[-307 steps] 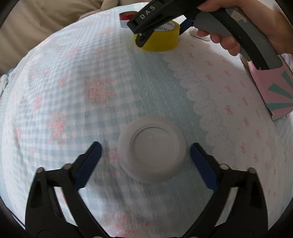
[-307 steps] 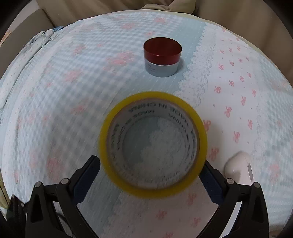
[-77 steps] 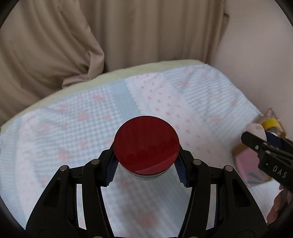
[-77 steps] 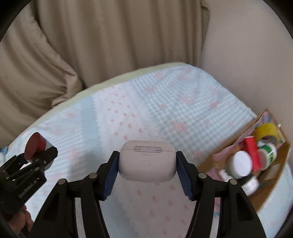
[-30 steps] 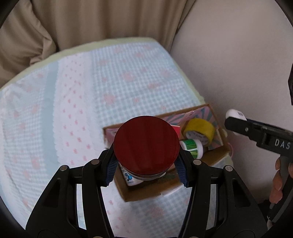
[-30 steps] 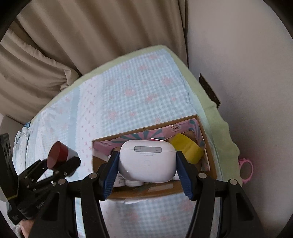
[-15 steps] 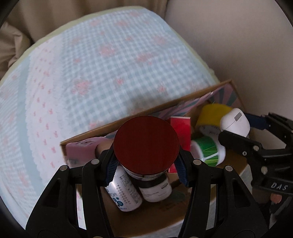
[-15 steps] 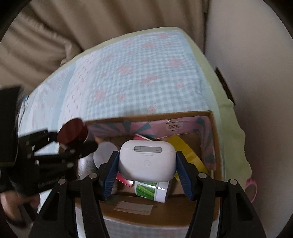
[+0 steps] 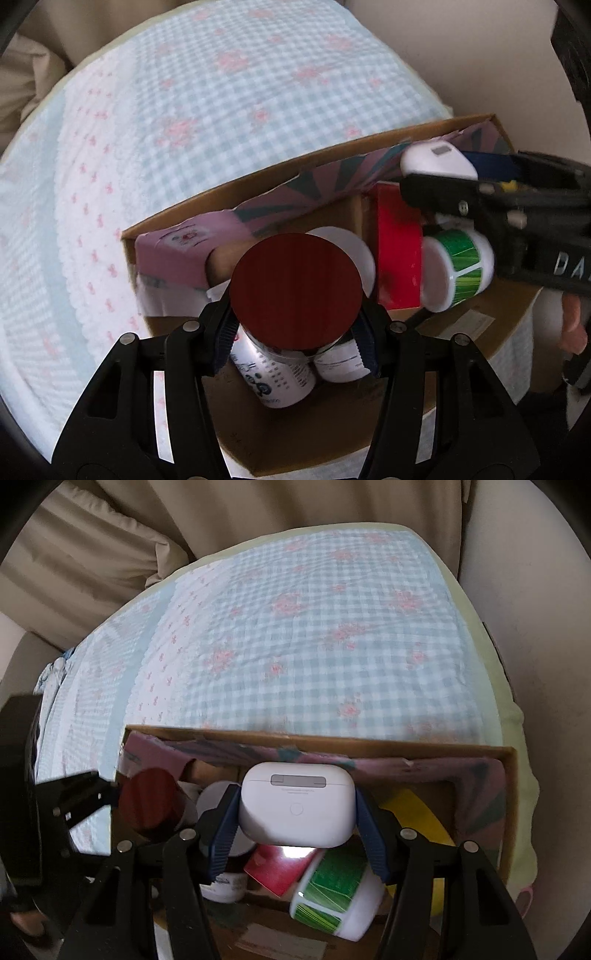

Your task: Organize rigid objects

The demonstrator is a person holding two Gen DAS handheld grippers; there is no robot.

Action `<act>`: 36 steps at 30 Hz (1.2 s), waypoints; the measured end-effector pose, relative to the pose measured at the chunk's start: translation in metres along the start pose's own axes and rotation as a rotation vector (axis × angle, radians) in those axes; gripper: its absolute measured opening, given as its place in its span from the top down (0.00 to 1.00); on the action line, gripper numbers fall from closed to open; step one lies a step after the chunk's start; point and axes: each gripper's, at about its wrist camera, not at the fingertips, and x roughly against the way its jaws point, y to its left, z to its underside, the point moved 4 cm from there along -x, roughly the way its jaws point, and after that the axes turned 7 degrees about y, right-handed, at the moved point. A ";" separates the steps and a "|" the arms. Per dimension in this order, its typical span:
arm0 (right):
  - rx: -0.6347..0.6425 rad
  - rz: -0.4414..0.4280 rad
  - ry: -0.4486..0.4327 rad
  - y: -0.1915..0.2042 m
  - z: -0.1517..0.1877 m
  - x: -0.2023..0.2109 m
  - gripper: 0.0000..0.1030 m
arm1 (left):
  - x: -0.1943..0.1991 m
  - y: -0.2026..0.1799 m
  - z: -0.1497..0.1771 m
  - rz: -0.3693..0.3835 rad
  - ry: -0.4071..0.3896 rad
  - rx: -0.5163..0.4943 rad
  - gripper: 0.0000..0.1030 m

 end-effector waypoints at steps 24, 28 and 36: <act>-0.142 0.100 -0.006 0.008 0.014 0.051 0.00 | 0.086 0.019 0.037 0.006 -0.134 0.038 0.00; -0.118 0.131 -0.048 0.028 0.018 0.083 0.00 | 0.125 0.026 0.049 0.015 -0.184 0.067 0.00; -0.069 0.168 -0.180 0.104 0.030 0.193 0.00 | 0.258 0.067 0.087 0.012 -0.356 0.159 0.00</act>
